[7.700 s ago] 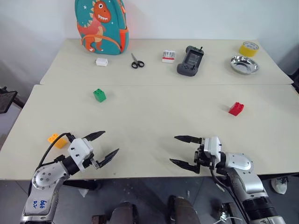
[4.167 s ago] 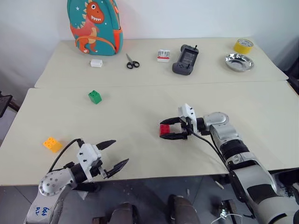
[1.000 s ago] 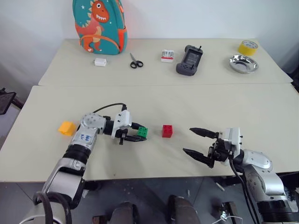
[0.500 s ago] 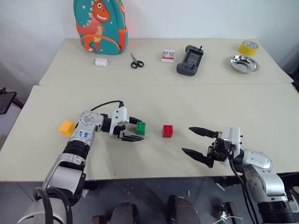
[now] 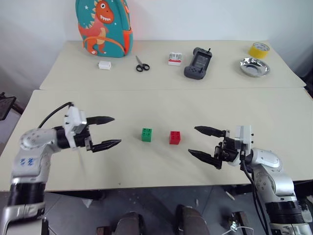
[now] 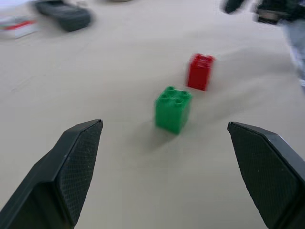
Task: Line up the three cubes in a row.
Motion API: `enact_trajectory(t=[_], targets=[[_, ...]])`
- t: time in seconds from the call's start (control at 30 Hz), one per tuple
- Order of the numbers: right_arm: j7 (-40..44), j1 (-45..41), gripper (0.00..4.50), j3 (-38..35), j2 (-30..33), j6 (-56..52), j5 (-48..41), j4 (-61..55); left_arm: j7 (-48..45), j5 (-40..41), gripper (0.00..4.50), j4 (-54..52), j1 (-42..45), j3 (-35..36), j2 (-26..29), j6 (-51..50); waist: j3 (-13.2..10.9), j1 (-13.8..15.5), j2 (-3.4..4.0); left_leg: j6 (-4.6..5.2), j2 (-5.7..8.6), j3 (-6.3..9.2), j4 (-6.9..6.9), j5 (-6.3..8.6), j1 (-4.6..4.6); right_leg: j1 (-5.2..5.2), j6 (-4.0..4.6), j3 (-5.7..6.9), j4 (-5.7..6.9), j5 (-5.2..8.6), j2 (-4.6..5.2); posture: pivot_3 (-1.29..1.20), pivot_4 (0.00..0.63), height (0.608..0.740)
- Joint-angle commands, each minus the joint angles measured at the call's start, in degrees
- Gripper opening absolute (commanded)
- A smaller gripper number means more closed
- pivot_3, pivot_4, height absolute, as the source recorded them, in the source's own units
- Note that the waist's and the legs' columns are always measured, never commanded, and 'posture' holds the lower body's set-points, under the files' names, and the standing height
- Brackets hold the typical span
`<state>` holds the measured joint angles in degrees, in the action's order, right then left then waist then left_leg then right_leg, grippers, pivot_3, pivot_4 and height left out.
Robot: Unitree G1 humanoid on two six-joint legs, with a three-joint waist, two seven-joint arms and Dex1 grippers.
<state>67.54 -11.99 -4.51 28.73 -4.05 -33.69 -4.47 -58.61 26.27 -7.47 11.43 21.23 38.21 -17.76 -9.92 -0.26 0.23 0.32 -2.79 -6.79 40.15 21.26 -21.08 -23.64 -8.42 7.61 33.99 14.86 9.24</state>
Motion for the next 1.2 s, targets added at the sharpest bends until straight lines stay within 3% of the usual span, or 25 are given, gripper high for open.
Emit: enact_trajectory(t=[0.03,0.27,0.33,0.47,0.57,0.73,0.83,0.93,1.03,1.2], targets=[[0.9,-2.1,4.5,0.3,-1.8,1.3,-1.8,-1.6,15.7,1.4,4.48,-8.2,-8.8,14.2,-6.6,0.6,0.0,0.0,0.0,0.0,0.0,-0.02,0.01,0.0,0.04,0.01,0.0,-0.04,0.01,0.0,0.01,0.0,0.15,0.74],[4.9,-5.4,4.5,2.2,-3.8,4.2,-0.5,2.0,23.9,1.0,4.48,-8.4,-25.8,25.3,-14.7,6.9,0.0,0.4,-0.14,-0.01,-0.01,-0.03,0.0,0.04,0.04,0.02,0.02,0.03,0.01,0.01,0.0,0.0,0.15,0.74],[5.4,-6.0,4.5,2.3,-4.0,4.4,-0.4,2.7,25.0,5.0,4.48,-9.0,-28.9,27.4,-16.0,4.4,0.1,0.7,-0.18,0.0,-0.01,0.01,0.05,0.04,0.03,0.06,0.04,0.03,0.01,0.02,0.0,0.0,0.15,0.74],[5.8,-6.5,4.5,2.4,-3.8,3.9,-0.5,3.2,25.4,5.7,4.48,-12.1,-32.6,26.1,-16.4,4.3,0.1,0.4,-0.21,0.01,-0.01,-0.02,0.05,0.05,0.05,0.04,0.08,-0.01,0.02,0.03,0.01,0.0,0.15,0.74],[6.4,-6.6,4.5,2.9,-3.7,3.6,-0.2,3.7,26.7,6.0,4.48,-14.4,-30.4,22.7,-15.4,3.3,0.1,0.4,-0.21,0.0,-0.01,0.0,0.05,0.06,0.04,0.03,0.08,0.01,0.03,0.03,0.01,0.0,0.15,0.74],[6.6,-7.4,4.5,3.6,-3.7,2.6,0.1,3.8,29.3,4.3,4.48,-11.9,-24.6,17.5,-4.5,-8.9,0.1,0.0,-0.21,-0.02,-0.01,-0.03,0.04,0.04,0.07,-0.03,0.1,0.0,0.17,0.04,0.0,0.0,0.15,0.74],[6.6,-8.1,4.5,3.6,-3.3,2.1,0.1,4.2,26.5,11.5,4.48,-11.1,-19.9,16.1,9.7,-29.1,0.1,0.0,-0.25,-0.03,-0.01,-0.04,-0.03,0.05,0.06,-0.06,0.1,-0.01,0.16,0.04,0.0,0.0,0.15,0.74],[6.6,-8.2,4.5,3.5,-3.4,2.2,0.3,4.5,23.5,13.1,4.48,-6.1,-11.9,11.3,21.9,-40.0,0.1,0.1,-0.26,-0.06,-0.04,-0.07,-0.06,0.04,0.04,-0.14,0.13,-0.04,0.21,0.06,-0.02,0.0,0.15,0.74],[6.5,-7.6,4.5,3.9,-3.8,2.7,0.8,4.4,23.4,9.0,4.48,3.7,-0.6,2.7,27.4,-42.1,0.0,0.2,-0.14,-0.07,-0.01,-0.13,-0.12,0.05,0.09,-0.13,0.12,-0.04,0.17,0.06,-0.02,0.0,0.15,0.74],[4.9,-6.5,4.5,4.1,-4.6,2.7,1.0,2.7,19.3,3.6,4.48,14.5,13.3,-11.7,30.0,-44.9,0.0,-0.6,-0.09,-0.19,-0.01,-0.25,-0.27,0.04,0.1,-0.27,0.13,-0.02,0.24,0.07,-0.09,0.0,0.15,0.74]])
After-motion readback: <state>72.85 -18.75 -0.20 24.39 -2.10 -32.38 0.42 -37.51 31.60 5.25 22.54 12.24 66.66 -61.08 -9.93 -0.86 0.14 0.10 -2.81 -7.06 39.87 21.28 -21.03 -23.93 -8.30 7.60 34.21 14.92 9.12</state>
